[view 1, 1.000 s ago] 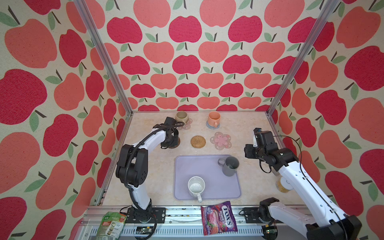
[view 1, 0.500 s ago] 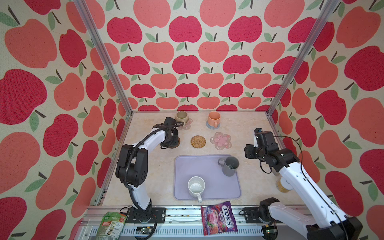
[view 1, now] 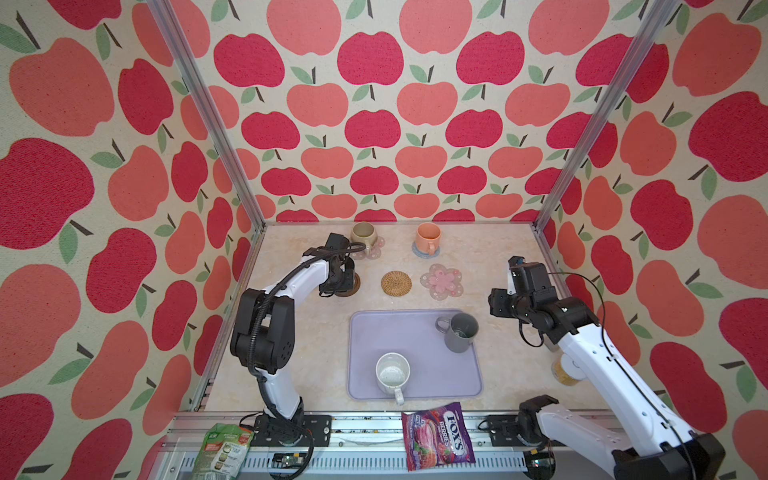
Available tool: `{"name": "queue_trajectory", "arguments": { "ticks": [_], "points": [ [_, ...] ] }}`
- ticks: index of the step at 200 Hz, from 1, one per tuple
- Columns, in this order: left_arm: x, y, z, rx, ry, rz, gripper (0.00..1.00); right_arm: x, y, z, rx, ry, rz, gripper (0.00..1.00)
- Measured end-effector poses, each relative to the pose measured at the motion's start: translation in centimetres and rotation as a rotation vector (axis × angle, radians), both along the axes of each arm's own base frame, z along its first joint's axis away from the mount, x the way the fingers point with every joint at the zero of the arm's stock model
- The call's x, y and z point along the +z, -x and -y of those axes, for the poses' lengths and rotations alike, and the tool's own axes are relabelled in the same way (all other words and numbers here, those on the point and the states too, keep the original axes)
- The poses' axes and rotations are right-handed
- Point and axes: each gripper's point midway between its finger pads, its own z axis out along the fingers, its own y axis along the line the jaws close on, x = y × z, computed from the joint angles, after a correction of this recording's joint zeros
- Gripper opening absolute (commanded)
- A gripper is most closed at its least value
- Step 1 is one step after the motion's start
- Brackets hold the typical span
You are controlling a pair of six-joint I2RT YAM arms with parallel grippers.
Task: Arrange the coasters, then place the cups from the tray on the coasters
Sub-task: 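Lower black mug onto the brown coaster and open left gripper, then raise left gripper off black mug while right gripper moves over grey mug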
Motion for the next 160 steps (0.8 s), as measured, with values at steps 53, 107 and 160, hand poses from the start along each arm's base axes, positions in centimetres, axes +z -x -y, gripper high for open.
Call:
{"name": "queue_trajectory", "arguments": {
  "ticks": [53,107,160],
  "points": [
    [0.0,0.1,0.0,-0.006,-0.002,-0.002,0.24,0.0,0.0,0.0,-0.003,-0.003,-0.001,0.58],
    [-0.1,0.3,-0.3,0.0,-0.007,-0.014,0.37,0.0,0.0,-0.1,-0.004,-0.013,-0.004,0.58],
    [2.9,1.3,-1.1,0.01,-0.04,0.031,0.45,0.1,0.2,-0.2,-0.004,-0.027,0.0,0.57]
  ]
}}
